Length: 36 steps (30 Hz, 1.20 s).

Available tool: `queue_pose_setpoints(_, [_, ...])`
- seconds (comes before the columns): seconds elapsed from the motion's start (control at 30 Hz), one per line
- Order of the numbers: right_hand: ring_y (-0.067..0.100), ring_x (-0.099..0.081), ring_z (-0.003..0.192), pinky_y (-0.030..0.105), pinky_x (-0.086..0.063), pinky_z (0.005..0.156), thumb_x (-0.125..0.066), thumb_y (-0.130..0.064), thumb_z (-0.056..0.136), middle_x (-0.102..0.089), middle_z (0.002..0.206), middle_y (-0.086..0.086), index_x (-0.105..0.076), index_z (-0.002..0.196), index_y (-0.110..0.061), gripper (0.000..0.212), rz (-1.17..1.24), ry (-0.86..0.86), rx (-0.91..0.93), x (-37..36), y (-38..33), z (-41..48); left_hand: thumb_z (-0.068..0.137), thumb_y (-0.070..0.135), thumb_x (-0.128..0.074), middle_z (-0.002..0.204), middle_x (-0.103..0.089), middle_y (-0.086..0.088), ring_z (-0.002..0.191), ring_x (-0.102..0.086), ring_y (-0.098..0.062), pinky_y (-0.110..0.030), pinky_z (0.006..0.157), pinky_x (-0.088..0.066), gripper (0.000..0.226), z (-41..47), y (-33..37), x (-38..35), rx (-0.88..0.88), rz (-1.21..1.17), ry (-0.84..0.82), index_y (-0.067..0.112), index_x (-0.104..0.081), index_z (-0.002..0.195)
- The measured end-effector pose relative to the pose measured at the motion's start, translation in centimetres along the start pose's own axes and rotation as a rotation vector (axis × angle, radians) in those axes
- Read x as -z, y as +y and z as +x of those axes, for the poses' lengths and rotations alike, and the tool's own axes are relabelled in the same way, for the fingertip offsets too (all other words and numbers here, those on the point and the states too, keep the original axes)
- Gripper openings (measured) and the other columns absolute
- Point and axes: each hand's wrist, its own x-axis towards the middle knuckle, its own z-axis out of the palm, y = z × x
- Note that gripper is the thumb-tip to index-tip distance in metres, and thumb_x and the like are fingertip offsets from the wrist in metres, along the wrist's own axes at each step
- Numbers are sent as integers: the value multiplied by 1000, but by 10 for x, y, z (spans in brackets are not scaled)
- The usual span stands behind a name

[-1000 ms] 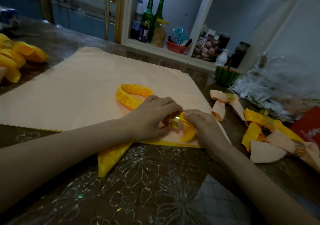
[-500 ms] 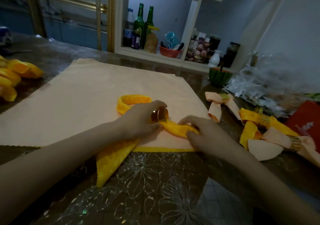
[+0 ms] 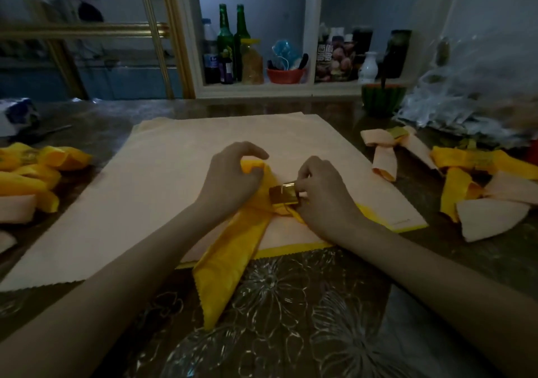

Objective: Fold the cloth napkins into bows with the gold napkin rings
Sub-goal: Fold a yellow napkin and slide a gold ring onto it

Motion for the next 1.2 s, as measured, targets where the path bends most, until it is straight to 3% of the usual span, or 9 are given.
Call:
queue_pose_setpoints(0.13, [34,-51,76,33,-27,60,-69,14,56,-54,84,15,-62,56,-4,19,-85,65,69,-13,-5,-5,91,30,-57,130,-51,-4,119,-46,-21,-27,90,-39,30,18,-7,-2,189,229,-138,15,-58,116])
queue_pose_setpoints(0.27, [32,-45,100,40,-41,75,-65,7,74,-54,111,17,-70,81,3,10,-20,-38,83,-16,4,-5,84,63,-48,87,-55,-5,88,-54,-21,-33,76,-46,57,38,-14,-17,307,462,-368,10,-58,101])
queue_pose_setpoints(0.4, [27,-54,89,25,-37,71,-64,4,80,-53,112,16,-70,91,8,13,145,-58,64,-10,9,-9,87,46,-58,93,-57,-2,86,-54,-17,-25,66,-41,42,42,-9,-24,258,445,-373,11,-59,111])
queue_pose_setpoints(0.5, [15,-50,84,10,-34,65,-65,-6,85,-50,113,10,-70,97,2,16,293,-18,-42,-9,6,-10,88,32,-61,111,-59,-5,92,-53,-17,-25,73,-44,32,34,0,-22,180,381,-346,13,-58,114])
queue_pose_setpoints(0.73, [23,-51,98,34,-42,82,-63,-19,86,-51,108,8,-68,103,-4,24,338,-26,-271,-5,7,-9,82,21,-69,102,-54,7,97,-51,-10,-19,80,-42,42,-6,9,11,91,110,-263,21,-50,120])
queue_pose_setpoints(0.87, [23,-53,91,35,-43,77,-63,-12,83,-54,98,5,-70,93,-7,13,427,-26,-280,0,1,-14,81,19,-70,95,-57,10,89,-52,-5,-4,68,-37,26,-14,6,16,-15,117,-255,21,-60,105])
queue_pose_setpoints(1.0, [13,-50,75,29,-39,67,-57,-1,84,-52,85,1,-66,85,-13,15,637,-64,-226,11,-2,-15,81,16,-70,94,-60,9,89,-56,-6,-13,75,-45,21,-15,5,22,-50,105,-362,23,-60,97])
queue_pose_setpoints(1.1, [13,-51,66,24,-41,58,-56,3,84,-54,80,2,-64,80,-14,18,684,-176,-198,15,-2,-15,79,15,-72,88,-60,12,82,-55,0,-8,71,-43,20,-21,7,18,-95,119,-374,24,-63,95])
queue_pose_setpoints(1.2, [23,-59,75,28,-45,65,-60,-1,85,-63,89,14,-69,92,-2,12,645,-218,-167,20,3,-14,74,14,-75,86,-62,12,80,-56,1,-11,71,-45,26,-28,10,12,-121,39,-302,30,-60,89])
